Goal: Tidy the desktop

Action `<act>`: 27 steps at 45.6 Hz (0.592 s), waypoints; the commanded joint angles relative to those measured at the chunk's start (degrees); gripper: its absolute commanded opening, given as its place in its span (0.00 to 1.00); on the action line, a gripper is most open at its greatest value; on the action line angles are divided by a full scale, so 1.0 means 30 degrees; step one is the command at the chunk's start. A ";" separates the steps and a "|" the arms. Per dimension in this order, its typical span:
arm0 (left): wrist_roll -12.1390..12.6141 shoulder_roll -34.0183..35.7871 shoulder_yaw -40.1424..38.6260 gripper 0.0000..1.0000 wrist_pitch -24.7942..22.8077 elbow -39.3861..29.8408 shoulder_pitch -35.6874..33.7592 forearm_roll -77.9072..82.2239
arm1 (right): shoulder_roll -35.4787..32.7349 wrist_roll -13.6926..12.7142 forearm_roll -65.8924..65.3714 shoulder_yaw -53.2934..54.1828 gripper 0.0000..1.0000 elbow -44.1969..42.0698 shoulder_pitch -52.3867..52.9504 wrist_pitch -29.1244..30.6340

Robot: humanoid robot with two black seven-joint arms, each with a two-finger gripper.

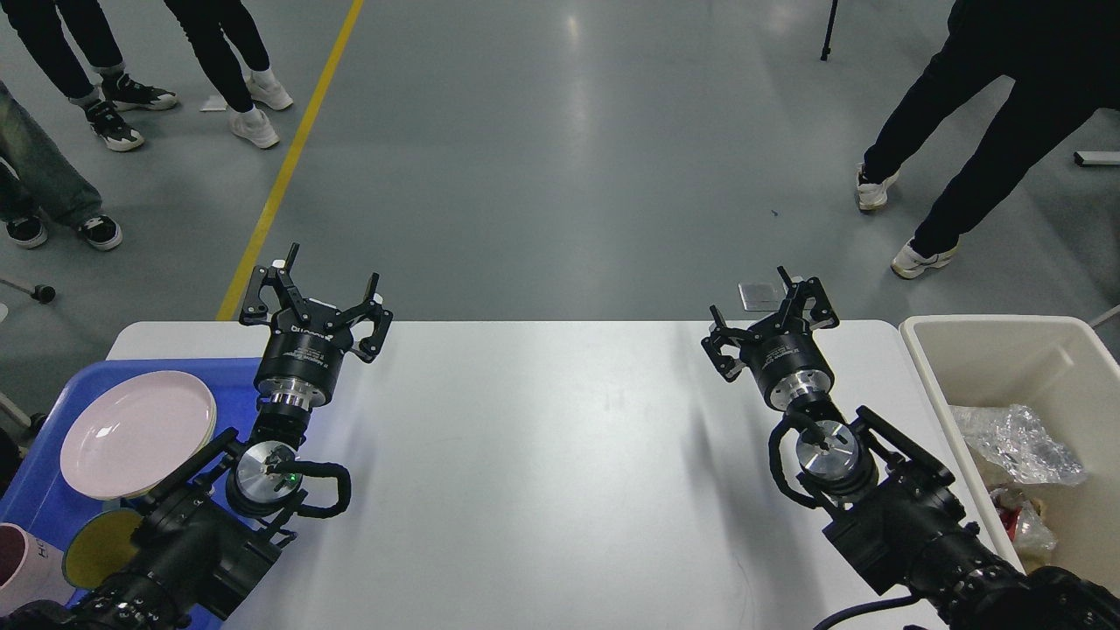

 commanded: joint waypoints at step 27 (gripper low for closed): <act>-0.1142 -0.0914 -0.0613 0.96 0.0235 0.2109 -0.0850 0.0119 | -0.1172 -0.0055 0.0003 -0.1456 1.00 -0.0343 0.0321 -0.0015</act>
